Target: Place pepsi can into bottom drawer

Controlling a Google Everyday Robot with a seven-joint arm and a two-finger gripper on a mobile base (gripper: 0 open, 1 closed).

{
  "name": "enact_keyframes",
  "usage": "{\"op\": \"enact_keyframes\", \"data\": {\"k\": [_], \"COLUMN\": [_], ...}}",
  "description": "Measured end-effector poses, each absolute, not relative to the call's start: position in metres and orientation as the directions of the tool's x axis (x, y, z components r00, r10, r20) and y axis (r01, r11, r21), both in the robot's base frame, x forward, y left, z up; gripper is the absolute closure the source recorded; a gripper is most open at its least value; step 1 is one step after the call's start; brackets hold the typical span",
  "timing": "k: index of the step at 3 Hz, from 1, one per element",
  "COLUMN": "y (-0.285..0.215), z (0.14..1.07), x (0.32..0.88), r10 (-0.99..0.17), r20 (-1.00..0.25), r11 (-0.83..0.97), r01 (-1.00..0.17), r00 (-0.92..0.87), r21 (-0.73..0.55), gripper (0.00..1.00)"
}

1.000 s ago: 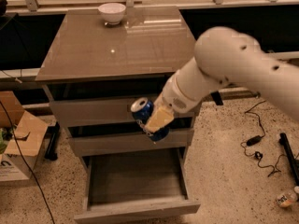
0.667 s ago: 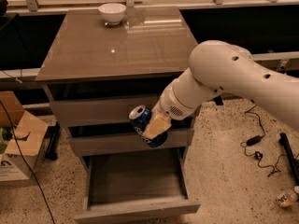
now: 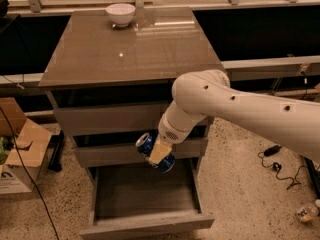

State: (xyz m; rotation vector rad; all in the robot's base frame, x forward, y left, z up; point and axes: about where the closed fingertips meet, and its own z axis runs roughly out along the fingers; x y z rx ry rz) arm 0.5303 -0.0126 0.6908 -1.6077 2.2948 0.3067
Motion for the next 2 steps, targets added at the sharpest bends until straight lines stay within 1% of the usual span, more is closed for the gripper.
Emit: {"op": "enact_keyframes", "data": {"k": [1, 2], "y": [-0.004, -0.001], "z": [0.625, 0.566], "x": [0.533, 0.542], "r10": [-0.893, -0.909], "r20": [-0.314, -0.274], "r11": [0.333, 0.319], "r01": [-0.943, -0.947], "r00": [-0.322, -0.314], "r21": [0.02, 0.028], "gripper": [1.0, 1.0]}}
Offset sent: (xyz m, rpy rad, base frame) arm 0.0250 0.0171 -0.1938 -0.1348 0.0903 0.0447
